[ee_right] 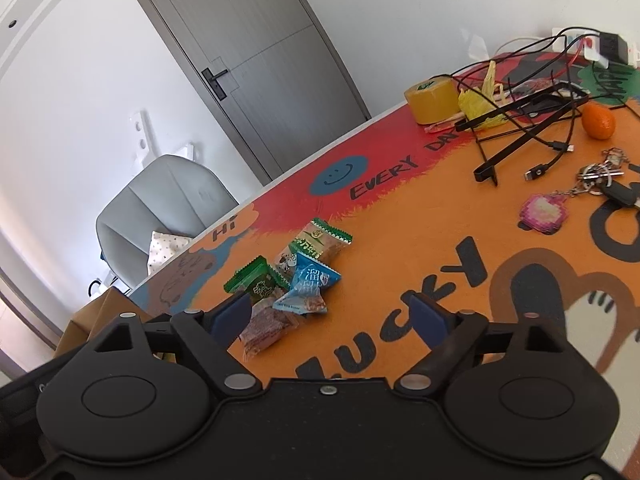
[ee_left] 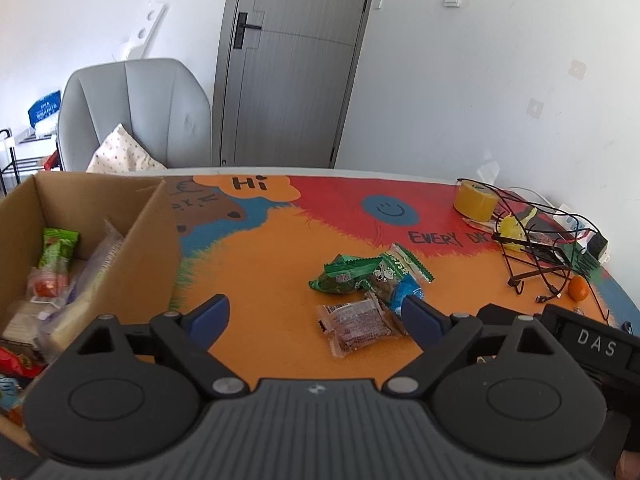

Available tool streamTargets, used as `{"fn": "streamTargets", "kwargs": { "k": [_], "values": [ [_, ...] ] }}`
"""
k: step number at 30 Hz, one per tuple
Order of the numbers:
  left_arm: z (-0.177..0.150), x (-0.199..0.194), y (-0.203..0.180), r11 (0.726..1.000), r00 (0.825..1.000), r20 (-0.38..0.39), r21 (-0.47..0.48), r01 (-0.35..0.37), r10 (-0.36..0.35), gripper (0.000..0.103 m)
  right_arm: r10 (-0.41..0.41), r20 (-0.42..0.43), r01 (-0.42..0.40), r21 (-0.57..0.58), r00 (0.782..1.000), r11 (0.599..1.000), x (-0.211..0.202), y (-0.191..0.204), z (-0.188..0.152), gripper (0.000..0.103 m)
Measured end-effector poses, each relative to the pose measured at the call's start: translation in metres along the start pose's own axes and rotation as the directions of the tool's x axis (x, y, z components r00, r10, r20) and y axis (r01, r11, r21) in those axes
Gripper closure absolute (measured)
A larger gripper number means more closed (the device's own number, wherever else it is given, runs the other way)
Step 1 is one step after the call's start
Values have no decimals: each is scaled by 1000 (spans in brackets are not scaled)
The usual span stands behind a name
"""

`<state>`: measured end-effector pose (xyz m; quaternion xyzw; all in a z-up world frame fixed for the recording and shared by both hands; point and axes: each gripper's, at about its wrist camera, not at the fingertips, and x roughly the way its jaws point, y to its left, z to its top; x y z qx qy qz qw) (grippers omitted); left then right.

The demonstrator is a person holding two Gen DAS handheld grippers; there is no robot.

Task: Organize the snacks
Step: 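Grasp the brown wrapped snack with left tool while right tool grasps the blue-wrapped candy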

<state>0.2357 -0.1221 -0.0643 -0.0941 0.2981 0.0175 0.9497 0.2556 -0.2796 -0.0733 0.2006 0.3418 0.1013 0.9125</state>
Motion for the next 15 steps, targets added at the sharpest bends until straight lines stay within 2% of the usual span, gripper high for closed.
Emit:
{"fn": "streamTargets", "kwargs": {
  "k": [8,15],
  "values": [
    [11,25,5,999,999,-42,-41,-13,11,18,16,-62,-15,6,998,1000,33,8,15,25],
    [14,45,10,994,996,-72,-96,-56,49,31,13,-109,-15,-13,994,1000,63,17,26,30]
  ]
}}
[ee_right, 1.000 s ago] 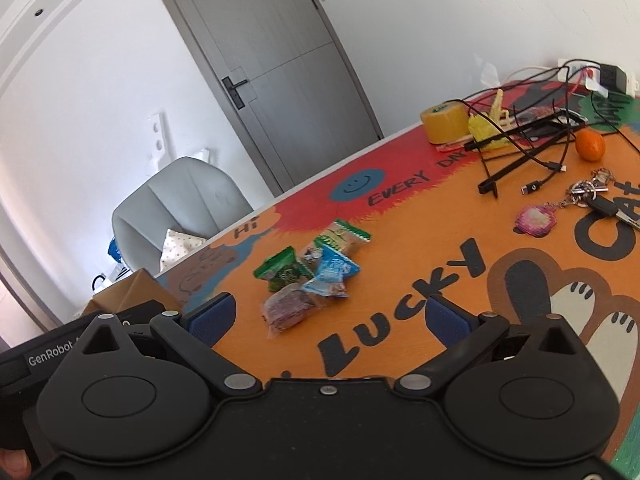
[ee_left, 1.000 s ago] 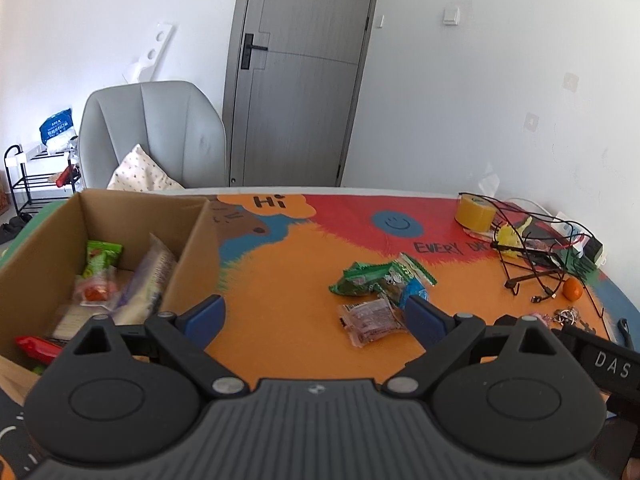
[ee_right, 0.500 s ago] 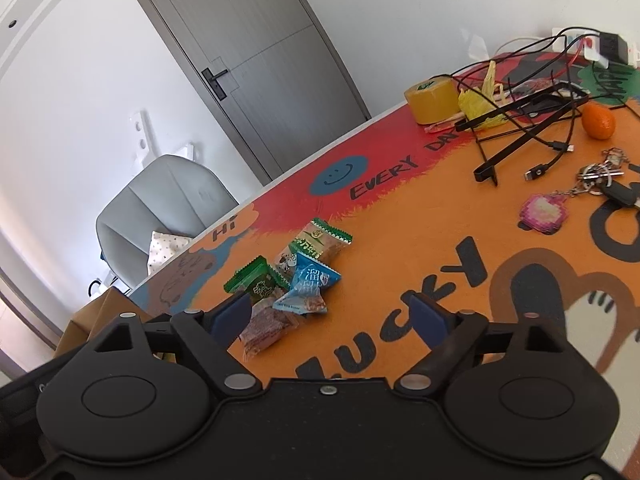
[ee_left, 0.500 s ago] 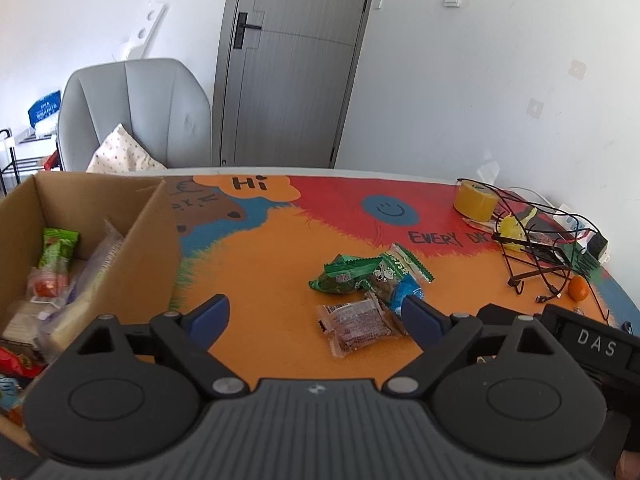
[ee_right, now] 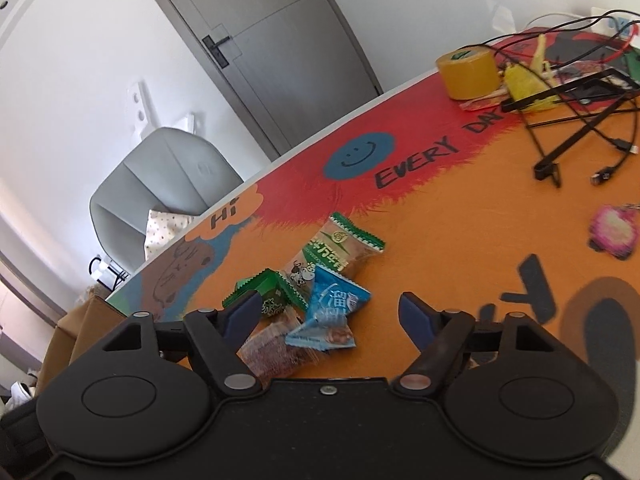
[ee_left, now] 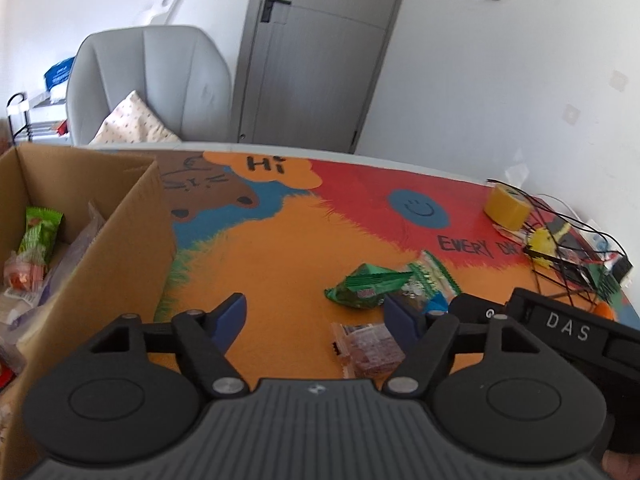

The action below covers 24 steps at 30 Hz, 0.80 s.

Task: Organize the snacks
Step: 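Grasp the brown wrapped snack with left tool while right tool grasps the blue-wrapped candy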

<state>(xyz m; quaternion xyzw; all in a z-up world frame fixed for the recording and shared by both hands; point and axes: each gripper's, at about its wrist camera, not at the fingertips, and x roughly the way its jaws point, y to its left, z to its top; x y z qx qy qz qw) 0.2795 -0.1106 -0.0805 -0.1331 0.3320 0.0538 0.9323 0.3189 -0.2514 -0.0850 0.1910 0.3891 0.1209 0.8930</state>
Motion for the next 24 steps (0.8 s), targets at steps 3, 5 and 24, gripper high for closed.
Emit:
{"fn": "streamTargets", "kwargs": {
  "k": [3,5,24],
  "values": [
    [0,7,3,999,1000,-13,-30,-13,12,34,0,-18,0,0,1000,1000,10,3,1,33],
    [1,8,5,999,1000,-5,-42,-25,25,35,-4,-27,4,-4,1000,1000,15,3,1,34],
    [-13,28,-21,1000,999,-50,-16,18,-19,32,-33,-37,34,28,999,999,13,-23,-2,78]
  ]
}}
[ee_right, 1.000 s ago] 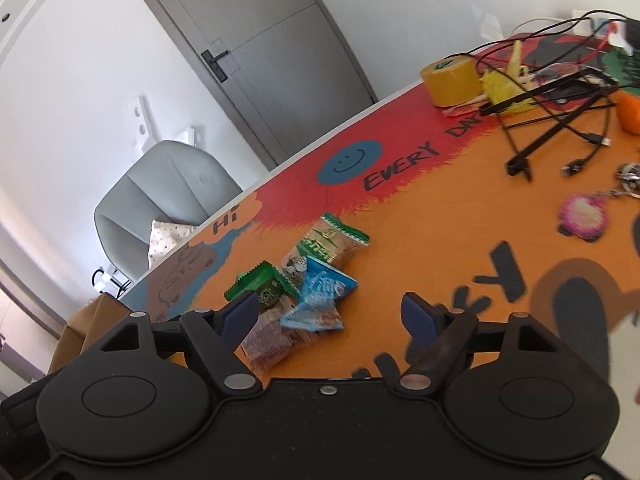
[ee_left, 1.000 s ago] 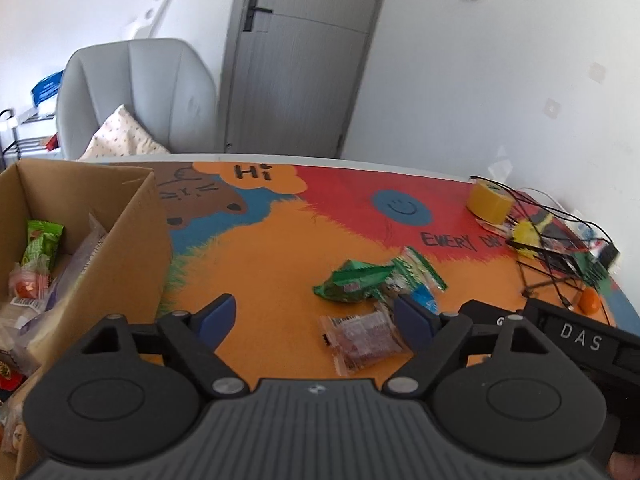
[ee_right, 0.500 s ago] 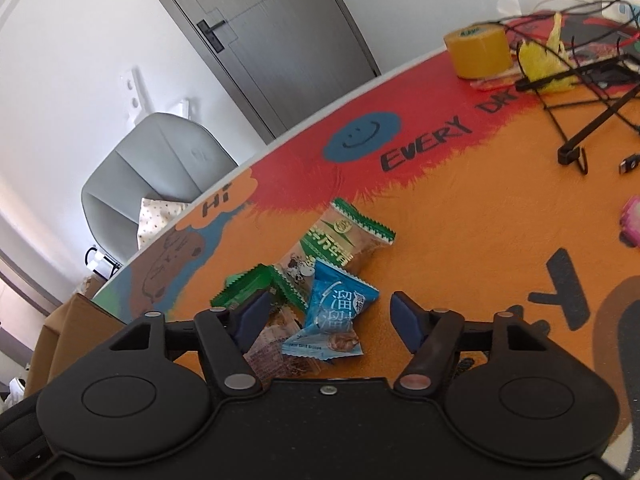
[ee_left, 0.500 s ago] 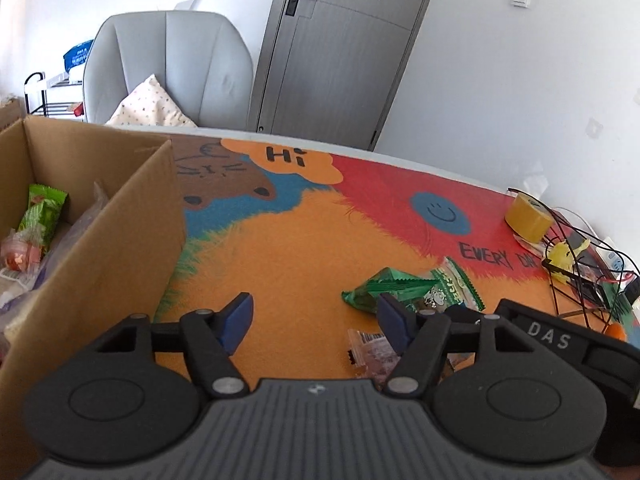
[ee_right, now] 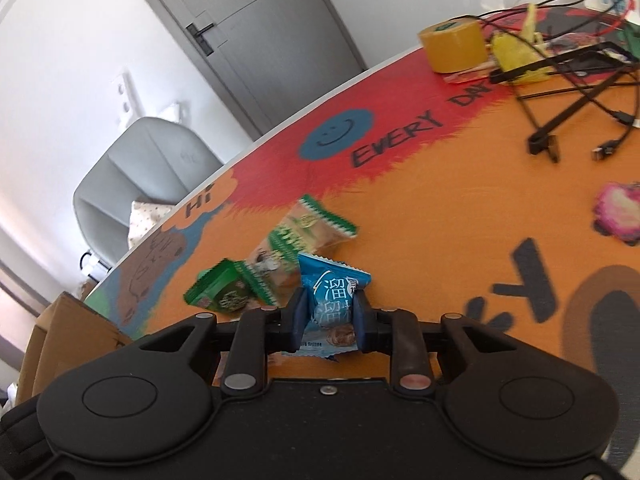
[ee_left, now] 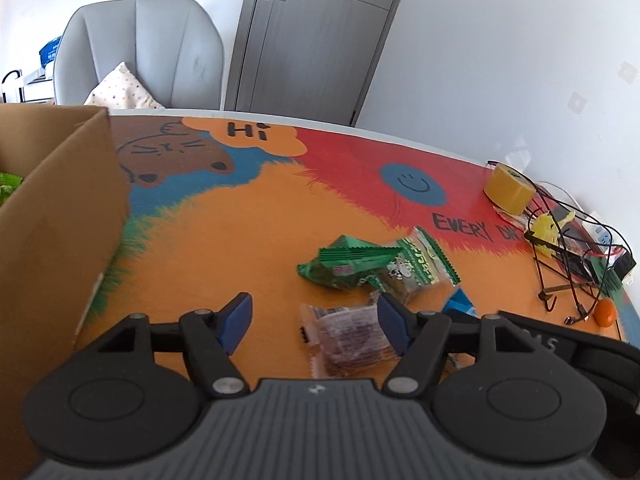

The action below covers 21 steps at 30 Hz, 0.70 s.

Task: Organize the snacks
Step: 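Grasp the brown wrapped snack with left tool while right tool grasps the blue-wrapped candy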

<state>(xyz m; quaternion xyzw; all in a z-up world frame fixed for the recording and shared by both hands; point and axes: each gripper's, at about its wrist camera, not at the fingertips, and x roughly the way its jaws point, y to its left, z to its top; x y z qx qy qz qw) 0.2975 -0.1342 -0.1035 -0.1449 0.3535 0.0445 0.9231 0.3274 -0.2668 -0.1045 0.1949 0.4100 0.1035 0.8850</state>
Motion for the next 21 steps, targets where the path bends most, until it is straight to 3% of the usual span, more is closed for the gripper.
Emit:
{"fn": "streamTargets", "kwargs": {
  "k": [2,6,16,21],
  "values": [
    [-1,2,-3,1000,1000,1,-5,3,-3,31,-9,6,8,7,1000,1000,-4,-6,1,78],
    [-2,8,-12,1000,1000,4,8,-7,7,20,-24,11,24,15,1000,1000,-11,-14,0,78],
    [-17,22,-37,994,999,-21,101,-41,43,19,-62,29,61,30,998,998,-26,-28,-4,77],
    [-24,24,-42,986,997,10,144,-80,79,20,-68,31,67,25,997,997,-31,-27,-9,77]
  ]
}}
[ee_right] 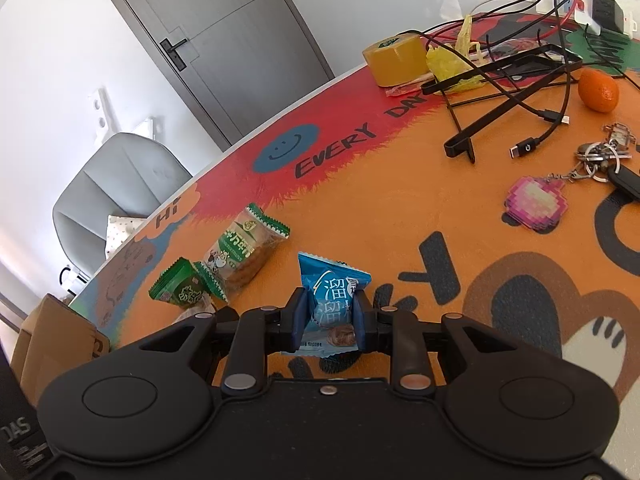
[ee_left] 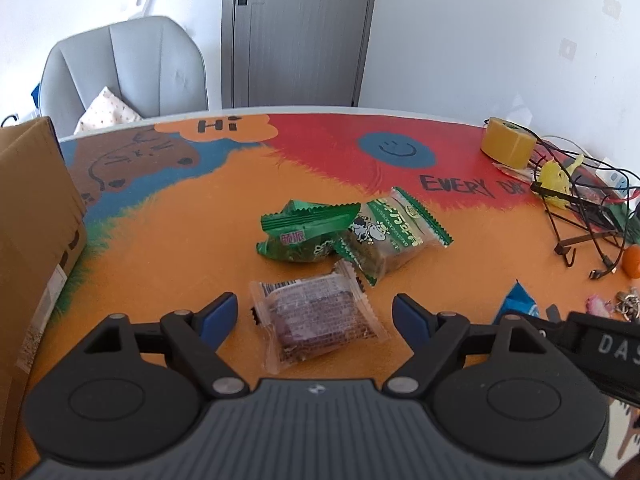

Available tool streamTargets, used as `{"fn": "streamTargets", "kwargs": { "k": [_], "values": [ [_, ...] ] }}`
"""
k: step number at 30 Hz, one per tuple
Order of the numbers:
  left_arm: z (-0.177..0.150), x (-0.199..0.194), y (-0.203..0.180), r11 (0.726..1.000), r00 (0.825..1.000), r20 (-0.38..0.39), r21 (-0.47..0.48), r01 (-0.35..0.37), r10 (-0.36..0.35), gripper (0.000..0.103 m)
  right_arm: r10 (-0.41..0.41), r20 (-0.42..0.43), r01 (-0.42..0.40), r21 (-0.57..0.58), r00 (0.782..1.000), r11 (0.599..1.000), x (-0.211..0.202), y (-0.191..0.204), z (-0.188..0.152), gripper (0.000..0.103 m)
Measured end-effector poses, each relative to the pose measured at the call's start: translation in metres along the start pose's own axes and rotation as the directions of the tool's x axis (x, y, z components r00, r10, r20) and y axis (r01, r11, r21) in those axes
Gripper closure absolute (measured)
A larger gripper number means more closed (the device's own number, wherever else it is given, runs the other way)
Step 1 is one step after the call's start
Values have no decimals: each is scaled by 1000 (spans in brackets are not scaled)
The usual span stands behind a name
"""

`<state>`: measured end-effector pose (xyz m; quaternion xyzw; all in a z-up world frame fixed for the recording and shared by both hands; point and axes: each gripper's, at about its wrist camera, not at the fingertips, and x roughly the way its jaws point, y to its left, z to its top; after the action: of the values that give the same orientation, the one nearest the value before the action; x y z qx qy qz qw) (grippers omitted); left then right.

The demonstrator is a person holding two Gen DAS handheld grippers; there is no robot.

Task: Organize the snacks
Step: 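Grasp the brown wrapped snack with left tool while right tool grasps the blue-wrapped candy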

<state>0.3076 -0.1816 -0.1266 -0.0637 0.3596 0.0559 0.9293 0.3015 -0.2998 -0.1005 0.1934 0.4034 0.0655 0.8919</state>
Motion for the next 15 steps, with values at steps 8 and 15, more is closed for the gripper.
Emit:
{"fn": "streamTargets", "kwargs": {
  "k": [8,15],
  "values": [
    [0,-9,10,999,999,3,6,47,-47,65,-1,-3,1,-14,1000,1000,-4,6,-7,77],
    [0,-30,28,997,997,28,-1,77,-77,67,33,6,-33,-43,999,999,-9,24,-9,77]
  ]
}}
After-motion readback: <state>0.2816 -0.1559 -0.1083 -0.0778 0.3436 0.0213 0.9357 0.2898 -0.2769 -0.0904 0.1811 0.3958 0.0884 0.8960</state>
